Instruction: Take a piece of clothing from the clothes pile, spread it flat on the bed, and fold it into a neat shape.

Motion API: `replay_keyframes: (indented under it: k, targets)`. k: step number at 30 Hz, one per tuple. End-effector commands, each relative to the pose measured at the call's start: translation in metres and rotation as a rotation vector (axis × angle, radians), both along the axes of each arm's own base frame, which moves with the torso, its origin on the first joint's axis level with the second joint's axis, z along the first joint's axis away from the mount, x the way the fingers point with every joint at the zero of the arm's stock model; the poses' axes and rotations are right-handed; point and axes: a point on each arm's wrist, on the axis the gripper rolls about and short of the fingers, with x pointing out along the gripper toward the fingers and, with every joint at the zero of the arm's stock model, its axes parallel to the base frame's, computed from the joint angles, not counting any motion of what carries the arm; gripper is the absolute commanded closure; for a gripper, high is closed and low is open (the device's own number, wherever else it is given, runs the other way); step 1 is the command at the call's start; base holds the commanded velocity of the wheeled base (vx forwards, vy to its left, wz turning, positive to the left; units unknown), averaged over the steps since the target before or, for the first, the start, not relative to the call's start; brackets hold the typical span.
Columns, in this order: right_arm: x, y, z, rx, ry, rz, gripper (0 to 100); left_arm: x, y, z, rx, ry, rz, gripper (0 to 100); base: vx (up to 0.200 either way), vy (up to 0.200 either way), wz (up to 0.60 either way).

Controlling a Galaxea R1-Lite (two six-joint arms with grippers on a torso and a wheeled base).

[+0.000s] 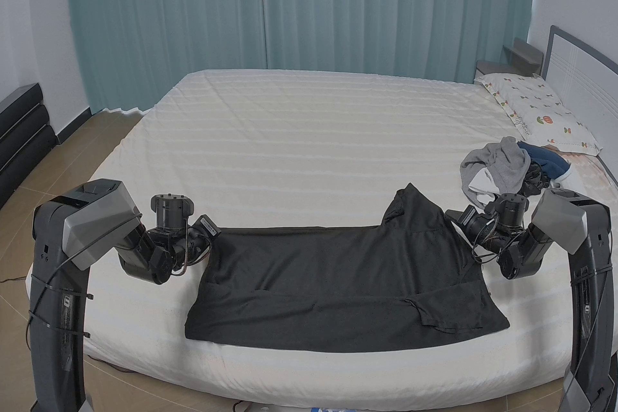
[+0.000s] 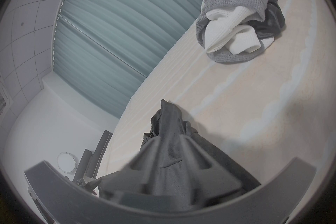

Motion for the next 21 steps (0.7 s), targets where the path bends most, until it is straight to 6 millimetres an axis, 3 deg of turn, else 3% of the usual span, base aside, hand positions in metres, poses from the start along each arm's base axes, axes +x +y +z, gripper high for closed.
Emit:
replay_keyframes:
  k: [1,17,18,21]
  targets:
    - [0.001,0.001,0.001,-0.003,-0.005,0.009,0,0.000,0.000,-0.002,0.000,0.003,-0.001,100,0.000,0.000,0.00]
    - [0.005,0.008,-0.016,-0.127,-0.042,0.057,0,-0.001,-0.001,-0.003,0.002,0.007,-0.003,100,0.000,0.000,0.00]
    - [0.005,0.008,-0.017,-0.126,-0.041,0.057,100,-0.001,0.000,-0.003,0.000,0.007,-0.001,100,0.000,0.000,0.00]
    - [0.006,0.008,-0.019,-0.126,-0.039,0.057,100,-0.001,0.000,-0.003,0.002,0.009,-0.001,100,0.000,0.000,0.00]
